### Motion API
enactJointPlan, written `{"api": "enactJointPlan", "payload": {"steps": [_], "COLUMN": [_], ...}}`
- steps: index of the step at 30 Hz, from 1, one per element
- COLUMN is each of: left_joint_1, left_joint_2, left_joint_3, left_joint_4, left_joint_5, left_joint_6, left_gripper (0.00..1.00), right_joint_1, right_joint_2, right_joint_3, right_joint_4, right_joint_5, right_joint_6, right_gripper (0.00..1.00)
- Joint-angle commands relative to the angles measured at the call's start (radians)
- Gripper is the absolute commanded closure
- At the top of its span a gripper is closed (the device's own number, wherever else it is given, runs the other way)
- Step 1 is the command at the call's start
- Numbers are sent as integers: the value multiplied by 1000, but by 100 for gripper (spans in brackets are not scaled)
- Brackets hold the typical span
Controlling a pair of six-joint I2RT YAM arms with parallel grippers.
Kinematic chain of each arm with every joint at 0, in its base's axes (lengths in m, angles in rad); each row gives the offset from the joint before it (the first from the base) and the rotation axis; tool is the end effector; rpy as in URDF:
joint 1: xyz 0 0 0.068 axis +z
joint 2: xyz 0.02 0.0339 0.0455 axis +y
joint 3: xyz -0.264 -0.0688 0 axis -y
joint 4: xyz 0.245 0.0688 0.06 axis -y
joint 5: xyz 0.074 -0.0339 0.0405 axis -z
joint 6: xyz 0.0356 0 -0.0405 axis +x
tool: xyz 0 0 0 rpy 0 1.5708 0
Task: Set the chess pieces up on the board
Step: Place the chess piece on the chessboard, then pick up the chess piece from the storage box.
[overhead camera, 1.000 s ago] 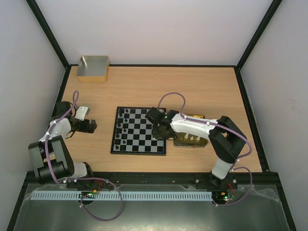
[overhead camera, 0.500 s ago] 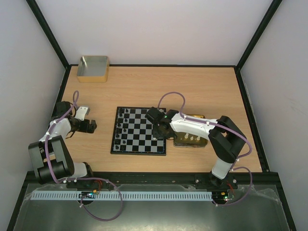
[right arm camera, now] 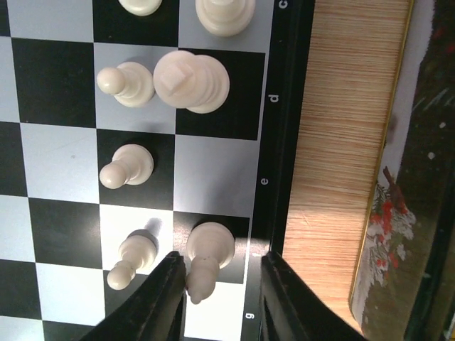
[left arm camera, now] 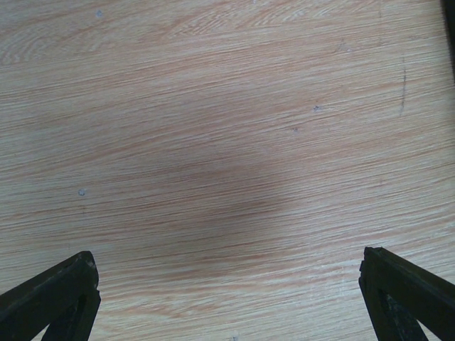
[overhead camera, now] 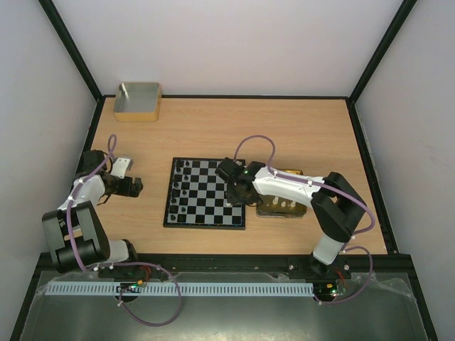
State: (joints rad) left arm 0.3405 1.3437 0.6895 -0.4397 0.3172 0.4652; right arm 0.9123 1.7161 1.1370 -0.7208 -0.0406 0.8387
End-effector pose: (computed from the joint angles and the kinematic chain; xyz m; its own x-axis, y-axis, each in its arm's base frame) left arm 0.2309 0.0700 0.1735 -0.8302 0.1580 -0.5346 0.2127 0.9762 -0.0417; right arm 0.1980 0.2583 0.1853 -0.9868 -0.0610 -0.1498 -0.0941 0.9698 0.2252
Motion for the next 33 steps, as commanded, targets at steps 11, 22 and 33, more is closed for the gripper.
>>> {"api": "enactJointPlan", "payload": {"steps": [11, 22, 33], "left_joint_1": [-4, -3, -3], "left_joint_2": [-39, -45, -45], "left_joint_3": [-12, -1, -4], "left_joint_4": [-34, -45, -41], "left_joint_5": [-2, 11, 19], "left_joint_6": [18, 14, 3], "left_gripper": [1, 0, 1], "right_joint_1": [1, -107, -241], "right_joint_2": [-104, -248, -361], "right_joint_3": [66, 19, -213], "right_joint_4": [-111, -224, -144], "right_joint_5": [135, 198, 140], "right_joint_6": [25, 15, -2], "right_gripper": [63, 63, 63]}}
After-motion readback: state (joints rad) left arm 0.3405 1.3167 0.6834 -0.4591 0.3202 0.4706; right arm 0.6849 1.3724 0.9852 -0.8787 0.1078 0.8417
